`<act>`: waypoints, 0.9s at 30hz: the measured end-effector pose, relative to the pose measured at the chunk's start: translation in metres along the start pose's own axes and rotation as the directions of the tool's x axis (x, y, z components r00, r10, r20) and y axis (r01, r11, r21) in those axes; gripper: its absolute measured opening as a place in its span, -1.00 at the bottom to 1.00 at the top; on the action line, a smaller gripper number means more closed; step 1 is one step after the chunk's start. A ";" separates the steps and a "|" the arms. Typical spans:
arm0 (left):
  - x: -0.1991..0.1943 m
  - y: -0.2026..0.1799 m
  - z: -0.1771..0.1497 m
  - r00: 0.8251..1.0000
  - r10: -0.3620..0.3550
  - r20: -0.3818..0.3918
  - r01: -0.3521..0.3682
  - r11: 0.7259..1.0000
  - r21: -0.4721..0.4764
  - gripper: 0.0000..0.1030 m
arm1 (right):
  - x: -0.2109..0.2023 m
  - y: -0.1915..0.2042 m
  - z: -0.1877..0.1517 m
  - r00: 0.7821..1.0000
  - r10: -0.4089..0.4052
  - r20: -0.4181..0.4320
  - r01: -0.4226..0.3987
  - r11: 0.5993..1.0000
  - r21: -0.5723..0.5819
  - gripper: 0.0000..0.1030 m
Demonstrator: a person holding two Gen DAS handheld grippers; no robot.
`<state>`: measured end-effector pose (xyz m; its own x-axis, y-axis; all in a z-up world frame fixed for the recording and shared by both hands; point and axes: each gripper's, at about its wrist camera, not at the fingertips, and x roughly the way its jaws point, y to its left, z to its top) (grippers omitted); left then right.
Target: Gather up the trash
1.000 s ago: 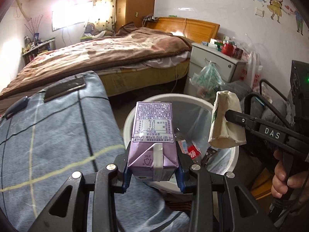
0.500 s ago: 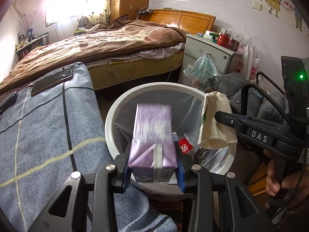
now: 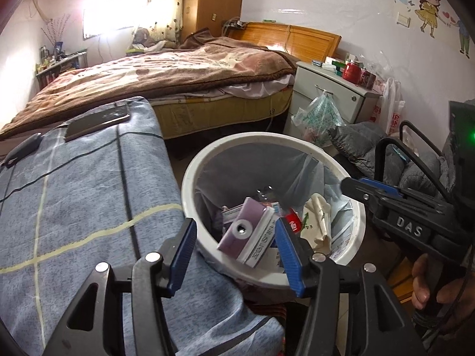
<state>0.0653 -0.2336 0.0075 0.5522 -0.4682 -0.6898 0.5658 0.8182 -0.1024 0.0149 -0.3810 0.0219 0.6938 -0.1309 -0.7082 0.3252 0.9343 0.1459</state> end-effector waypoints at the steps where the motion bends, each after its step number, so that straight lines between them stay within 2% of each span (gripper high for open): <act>1: -0.003 0.001 -0.002 1.000 0.011 0.009 -0.011 1.000 0.003 0.17 | -0.003 0.002 -0.002 1.000 -0.004 0.009 0.004 1.000 -0.002 -0.31; 5: -0.013 0.003 -0.006 0.999 0.034 0.027 -0.034 0.999 0.006 0.18 | -0.014 0.008 -0.008 0.999 -0.011 0.039 0.011 1.000 -0.004 -0.31; 15: -0.049 0.007 -0.025 0.987 0.088 0.132 -0.089 0.996 -0.004 0.29 | -0.044 0.026 -0.031 0.991 -0.045 0.126 0.047 0.999 -0.017 -0.30; 18: -0.057 0.007 -0.030 0.981 0.111 0.157 -0.111 0.994 -0.008 0.29 | -0.051 0.032 -0.038 0.987 -0.054 0.149 0.058 0.998 -0.027 -0.14; 19: -0.059 0.008 -0.032 0.980 0.118 0.161 -0.118 0.993 -0.011 0.30 | -0.053 0.034 -0.041 0.986 -0.058 0.157 0.063 0.998 -0.027 -0.03; 25: -0.066 0.004 -0.044 0.968 0.184 0.170 -0.188 0.982 0.010 0.30 | -0.059 0.039 -0.052 0.982 -0.075 0.175 0.079 0.997 -0.016 -0.01; 27: -0.068 0.005 -0.048 0.970 0.175 0.170 -0.179 0.984 0.007 0.30 | -0.060 0.041 -0.056 0.979 -0.088 0.182 0.093 0.995 -0.020 -0.01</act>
<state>0.0012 -0.1816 0.0197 0.7388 -0.3679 -0.5647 0.4623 0.8863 0.0275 -0.0493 -0.3162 0.0317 0.7678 -0.2710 -0.5805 0.3756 0.9245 0.0652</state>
